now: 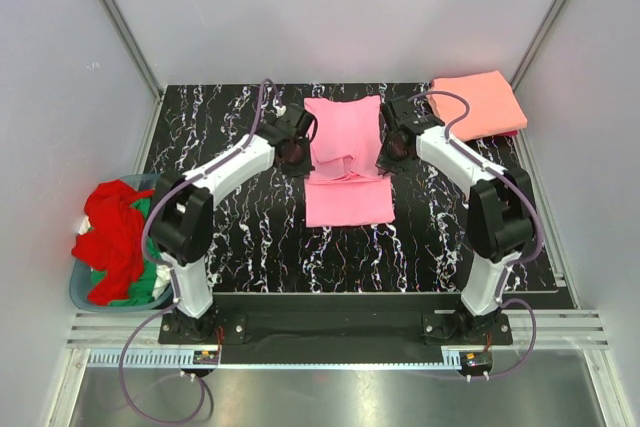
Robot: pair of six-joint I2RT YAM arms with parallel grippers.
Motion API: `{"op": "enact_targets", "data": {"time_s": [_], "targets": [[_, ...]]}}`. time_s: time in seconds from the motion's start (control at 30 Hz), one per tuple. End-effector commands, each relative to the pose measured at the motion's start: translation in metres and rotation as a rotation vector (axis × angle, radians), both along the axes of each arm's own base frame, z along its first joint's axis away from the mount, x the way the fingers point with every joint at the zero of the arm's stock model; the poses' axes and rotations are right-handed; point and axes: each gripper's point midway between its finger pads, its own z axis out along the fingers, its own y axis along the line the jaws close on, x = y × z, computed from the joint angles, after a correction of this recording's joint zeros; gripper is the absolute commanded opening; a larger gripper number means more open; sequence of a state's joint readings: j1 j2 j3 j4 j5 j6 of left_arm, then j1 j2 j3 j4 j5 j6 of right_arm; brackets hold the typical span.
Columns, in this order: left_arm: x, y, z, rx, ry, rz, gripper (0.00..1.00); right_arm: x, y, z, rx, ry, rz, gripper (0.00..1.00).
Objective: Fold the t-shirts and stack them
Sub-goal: Fold the tshirt
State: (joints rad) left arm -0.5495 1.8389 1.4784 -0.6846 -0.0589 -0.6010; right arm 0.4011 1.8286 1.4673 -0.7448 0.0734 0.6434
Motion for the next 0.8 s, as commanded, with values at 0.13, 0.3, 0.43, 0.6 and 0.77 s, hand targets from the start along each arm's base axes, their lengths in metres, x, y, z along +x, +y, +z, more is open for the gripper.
{"op": "enact_targets", "data": {"time_s": [0.13, 0.3, 0.43, 0.6, 0.77], "targets": [[0.032, -0.010, 0.003, -0.030, -0.030, -0.052, 0.04, 0.031, 0.000, -0.007, -0.001, -0.026, 0.008, 0.00], [0.043, -0.009, -0.007, -0.014, -0.009, -0.046, 0.06, 0.045, 0.001, -0.014, 0.001, -0.019, 0.017, 0.00], [0.053, -0.010, -0.016, -0.005, 0.002, -0.043, 0.07, 0.053, 0.002, -0.021, -0.006, -0.006, 0.020, 0.00], [0.060, -0.005, -0.028, 0.011, 0.033, -0.027, 0.19, 0.062, 0.001, -0.032, -0.008, 0.018, 0.030, 0.02], [0.101, 0.007, -0.010, -0.006, 0.014, -0.002, 0.55, 0.104, -0.009, -0.017, -0.008, -0.024, 0.036, 0.77]]}}
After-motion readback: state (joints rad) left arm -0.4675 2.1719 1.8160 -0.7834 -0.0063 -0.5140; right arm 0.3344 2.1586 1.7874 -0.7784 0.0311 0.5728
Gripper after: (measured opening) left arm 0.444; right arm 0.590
